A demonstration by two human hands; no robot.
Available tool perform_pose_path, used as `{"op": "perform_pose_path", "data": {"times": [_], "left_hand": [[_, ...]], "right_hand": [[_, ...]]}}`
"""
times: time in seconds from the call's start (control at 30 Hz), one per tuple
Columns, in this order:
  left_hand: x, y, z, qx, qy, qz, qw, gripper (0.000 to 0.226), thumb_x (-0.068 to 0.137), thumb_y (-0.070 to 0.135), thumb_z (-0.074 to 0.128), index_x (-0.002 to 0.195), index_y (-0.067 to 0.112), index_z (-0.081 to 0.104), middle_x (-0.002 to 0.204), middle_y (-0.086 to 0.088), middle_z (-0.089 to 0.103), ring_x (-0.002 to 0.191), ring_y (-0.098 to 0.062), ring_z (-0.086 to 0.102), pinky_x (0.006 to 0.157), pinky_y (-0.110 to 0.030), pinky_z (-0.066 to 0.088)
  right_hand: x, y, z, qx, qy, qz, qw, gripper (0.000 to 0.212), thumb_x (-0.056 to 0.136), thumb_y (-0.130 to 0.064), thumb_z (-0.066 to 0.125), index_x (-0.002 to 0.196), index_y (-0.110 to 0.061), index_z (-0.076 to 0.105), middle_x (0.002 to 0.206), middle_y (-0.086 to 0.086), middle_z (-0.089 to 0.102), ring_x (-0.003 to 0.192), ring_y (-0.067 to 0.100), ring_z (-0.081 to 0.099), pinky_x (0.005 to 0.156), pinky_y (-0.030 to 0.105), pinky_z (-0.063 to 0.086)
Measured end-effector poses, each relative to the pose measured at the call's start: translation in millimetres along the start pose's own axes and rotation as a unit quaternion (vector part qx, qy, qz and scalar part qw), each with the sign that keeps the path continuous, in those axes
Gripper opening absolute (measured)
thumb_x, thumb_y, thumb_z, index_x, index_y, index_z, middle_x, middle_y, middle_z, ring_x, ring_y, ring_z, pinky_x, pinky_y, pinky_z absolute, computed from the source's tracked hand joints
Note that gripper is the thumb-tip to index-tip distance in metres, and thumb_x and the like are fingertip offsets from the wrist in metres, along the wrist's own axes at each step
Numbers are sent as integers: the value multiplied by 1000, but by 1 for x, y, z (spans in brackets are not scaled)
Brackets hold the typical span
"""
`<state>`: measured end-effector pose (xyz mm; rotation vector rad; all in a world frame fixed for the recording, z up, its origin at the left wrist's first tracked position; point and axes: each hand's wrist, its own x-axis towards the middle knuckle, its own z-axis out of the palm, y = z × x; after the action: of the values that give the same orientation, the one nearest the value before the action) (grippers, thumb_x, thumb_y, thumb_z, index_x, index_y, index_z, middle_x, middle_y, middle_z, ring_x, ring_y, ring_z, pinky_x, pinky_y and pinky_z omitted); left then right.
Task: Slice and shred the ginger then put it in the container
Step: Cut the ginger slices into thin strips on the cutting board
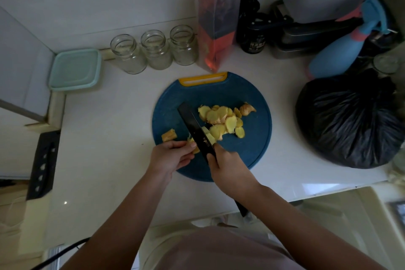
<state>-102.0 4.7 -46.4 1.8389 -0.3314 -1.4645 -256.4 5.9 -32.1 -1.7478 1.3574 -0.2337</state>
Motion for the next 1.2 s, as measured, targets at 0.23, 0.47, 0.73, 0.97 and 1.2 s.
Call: {"op": "perform_pose_path", "data": {"times": [0.23, 0.47, 0.73, 0.97, 1.2], "left_hand": [[0, -2, 1, 14, 16, 19, 1000, 15, 73, 14, 80, 82, 11, 69, 74, -4, 72, 64, -10, 67, 55, -17, 54], [2, -1, 0, 20, 10, 19, 1000, 15, 74, 14, 80, 81, 12, 68, 71, -3, 72, 61, -8, 67, 54, -16, 53], [3, -1, -1, 42, 18, 30, 999, 19, 73, 14, 81, 87, 9, 69, 75, -6, 71, 60, -8, 66, 54, -16, 53], [3, -4, -4, 94, 31, 81, 992, 21, 73, 16, 81, 89, 8, 71, 75, -5, 71, 56, -4, 64, 56, -16, 52], [1, -4, -5, 31, 30, 38, 998, 21, 74, 14, 80, 91, 11, 68, 79, -4, 71, 66, -9, 67, 58, -17, 54]], "right_hand": [[3, -3, 3, 23, -14, 25, 999, 16, 102, -15, 40, 87, -9, 41, 62, 1, 45, 44, 9, 40, 37, 21, 35], [11, -4, 4, 2, -38, 35, 999, 17, 103, -17, 40, 88, -8, 41, 63, 1, 43, 46, 10, 40, 37, 19, 31], [22, -8, 14, -12, -54, 54, 997, 15, 103, -17, 40, 91, -8, 39, 68, 0, 42, 52, 8, 39, 42, 16, 26], [26, -12, 23, -39, -40, 66, 996, 13, 103, -18, 39, 94, -10, 43, 75, 4, 47, 54, 8, 41, 45, 17, 29], [22, -15, 24, -55, -45, 83, 994, 21, 103, -20, 36, 110, -3, 46, 100, 21, 62, 89, 37, 63, 64, 33, 42]]}}
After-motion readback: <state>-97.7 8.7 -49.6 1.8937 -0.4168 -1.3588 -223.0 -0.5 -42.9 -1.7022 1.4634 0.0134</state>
